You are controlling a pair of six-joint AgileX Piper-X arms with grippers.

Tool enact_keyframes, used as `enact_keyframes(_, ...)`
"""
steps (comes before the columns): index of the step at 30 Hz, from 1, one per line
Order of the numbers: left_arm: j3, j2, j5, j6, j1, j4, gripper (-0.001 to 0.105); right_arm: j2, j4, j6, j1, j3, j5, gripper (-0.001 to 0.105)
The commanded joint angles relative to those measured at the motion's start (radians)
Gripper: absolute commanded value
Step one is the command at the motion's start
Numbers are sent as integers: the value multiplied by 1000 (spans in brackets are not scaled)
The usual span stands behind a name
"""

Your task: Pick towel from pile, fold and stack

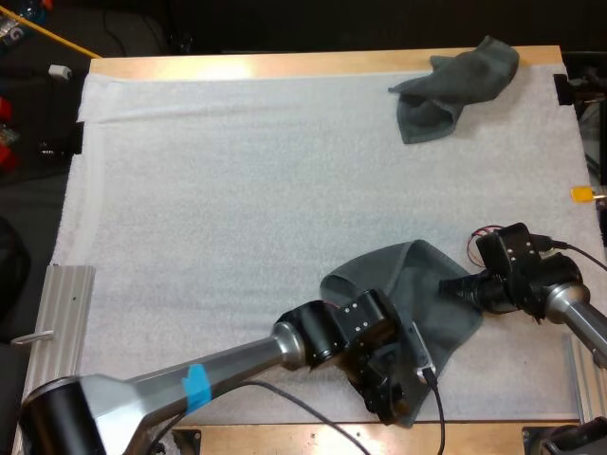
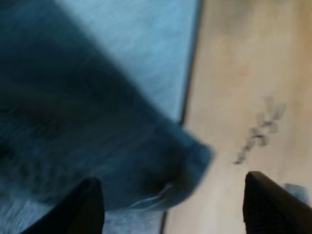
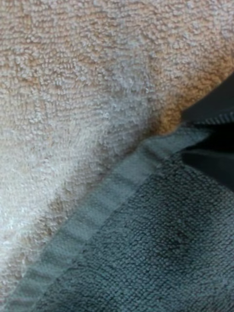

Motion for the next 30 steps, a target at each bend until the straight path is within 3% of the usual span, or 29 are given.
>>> enact_keyframes(1,-3,8,-23,-37,-5,-5,59,-10,9,-7,-1,-1,5,0)
enact_keyframes(7,-4,48,-97,-199,-5,-43,59,-10,9,-7,-1,-1,5,0)
enact_keyframes(13,-5,97,-98,-284,-5,-24,58,-10,9,-7,-1,-1,5,0)
enact_keyframes(18,-9,95,-179,-286,-5,15,53,-10,9,-7,-1,-1,5,0)
enact_keyframes(22,-9,95,-201,-286,-5,10,53,-10,9,-7,-1,-1,5,0)
enact_keyframes(30,-9,97,-147,-286,-5,-18,53,-10,9,-7,-1,-1,2,0)
